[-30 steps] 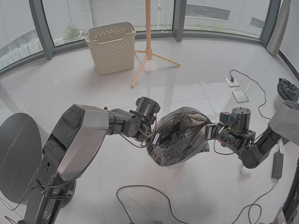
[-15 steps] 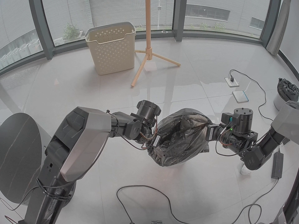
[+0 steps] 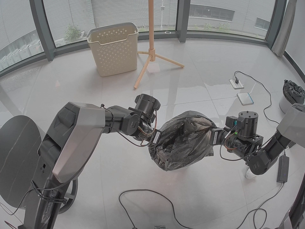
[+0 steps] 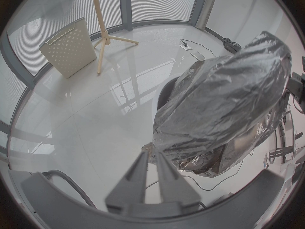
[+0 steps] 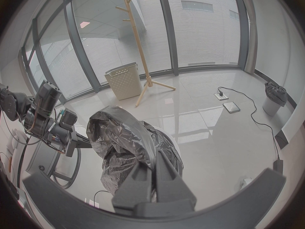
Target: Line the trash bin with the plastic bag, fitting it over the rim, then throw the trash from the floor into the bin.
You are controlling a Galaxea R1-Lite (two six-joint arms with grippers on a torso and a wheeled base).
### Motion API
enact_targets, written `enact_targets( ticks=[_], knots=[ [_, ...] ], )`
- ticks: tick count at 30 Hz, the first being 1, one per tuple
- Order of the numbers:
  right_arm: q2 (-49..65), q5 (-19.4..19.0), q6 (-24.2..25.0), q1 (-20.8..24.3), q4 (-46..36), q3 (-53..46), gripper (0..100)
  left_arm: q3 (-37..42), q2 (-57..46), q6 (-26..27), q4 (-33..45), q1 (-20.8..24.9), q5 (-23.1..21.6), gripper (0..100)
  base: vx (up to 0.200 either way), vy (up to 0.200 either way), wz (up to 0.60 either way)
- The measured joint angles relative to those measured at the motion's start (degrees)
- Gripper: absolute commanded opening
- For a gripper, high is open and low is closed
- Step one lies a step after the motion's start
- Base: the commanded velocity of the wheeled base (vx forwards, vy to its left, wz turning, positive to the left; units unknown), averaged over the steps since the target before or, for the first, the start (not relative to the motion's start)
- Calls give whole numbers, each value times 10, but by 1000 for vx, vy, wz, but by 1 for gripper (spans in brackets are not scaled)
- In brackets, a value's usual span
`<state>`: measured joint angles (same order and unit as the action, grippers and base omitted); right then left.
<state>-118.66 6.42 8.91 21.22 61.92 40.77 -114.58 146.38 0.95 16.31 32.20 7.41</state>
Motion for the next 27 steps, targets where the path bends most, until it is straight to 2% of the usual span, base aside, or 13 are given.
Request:
enact_targets(
  ticks=[20,27],
  knots=[
    [-2,-7,0,0,0,-3,0,0,-16,-9,13,25,-7,100,0,0,0],
    [9,-9,10,20,0,-13,0,0,-2,-9,0,29,-18,100,0,0,0]
  ],
)
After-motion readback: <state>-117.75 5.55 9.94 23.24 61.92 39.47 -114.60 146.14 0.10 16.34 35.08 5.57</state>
